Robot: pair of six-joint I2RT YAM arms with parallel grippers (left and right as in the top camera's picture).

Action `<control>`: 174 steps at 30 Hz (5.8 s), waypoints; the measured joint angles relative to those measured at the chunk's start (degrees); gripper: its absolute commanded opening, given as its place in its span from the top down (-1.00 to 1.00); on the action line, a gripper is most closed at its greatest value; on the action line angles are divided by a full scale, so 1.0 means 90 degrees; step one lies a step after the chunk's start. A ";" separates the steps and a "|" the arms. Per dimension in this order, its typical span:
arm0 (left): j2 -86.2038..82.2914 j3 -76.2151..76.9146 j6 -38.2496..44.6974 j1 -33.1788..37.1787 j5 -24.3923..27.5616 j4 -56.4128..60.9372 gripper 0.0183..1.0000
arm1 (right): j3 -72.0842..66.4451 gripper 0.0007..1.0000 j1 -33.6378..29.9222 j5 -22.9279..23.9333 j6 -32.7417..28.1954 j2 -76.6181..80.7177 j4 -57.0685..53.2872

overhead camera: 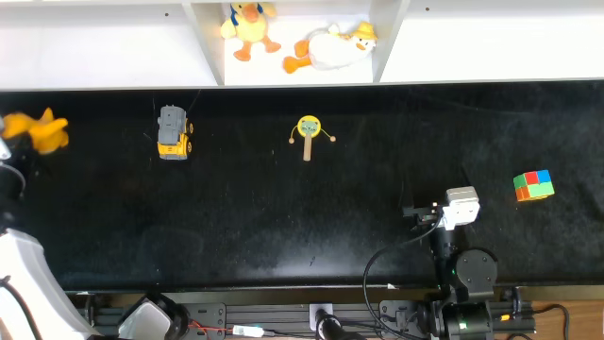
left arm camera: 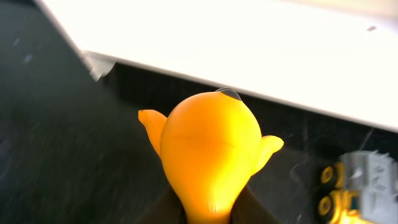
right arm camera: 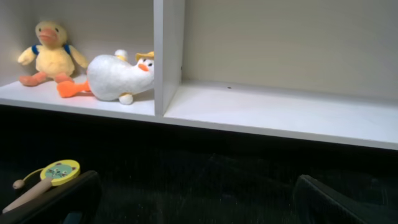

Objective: Store Toys

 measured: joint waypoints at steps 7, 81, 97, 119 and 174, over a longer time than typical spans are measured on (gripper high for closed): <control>0.0010 0.0000 -0.0578 -0.0981 -0.0340 0.1037 0.84 | 0.0000 -0.99 0.0000 0.0002 0.0002 0.0000 0.0005; 0.2720 0.1073 -0.1574 -0.1970 -0.1175 0.2436 -0.58 | 0.0000 -0.99 0.0000 0.0000 0.0002 0.0002 0.0002; 0.2805 0.1073 -0.1603 -0.1970 -0.1175 0.2234 -1.00 | 0.0000 -0.99 -0.0002 0.0000 0.0000 0.0000 0.0005; -0.1197 -0.2854 -0.2076 -0.3235 -0.1229 0.1154 -0.99 | 0.0000 -0.99 -0.0002 0.0002 0.0000 0.0002 0.0002; -0.0546 -0.3058 -0.1311 -0.4165 -0.1865 0.1746 0.46 | 0.0000 -0.99 -0.0002 0.0000 0.0000 0.0002 0.0002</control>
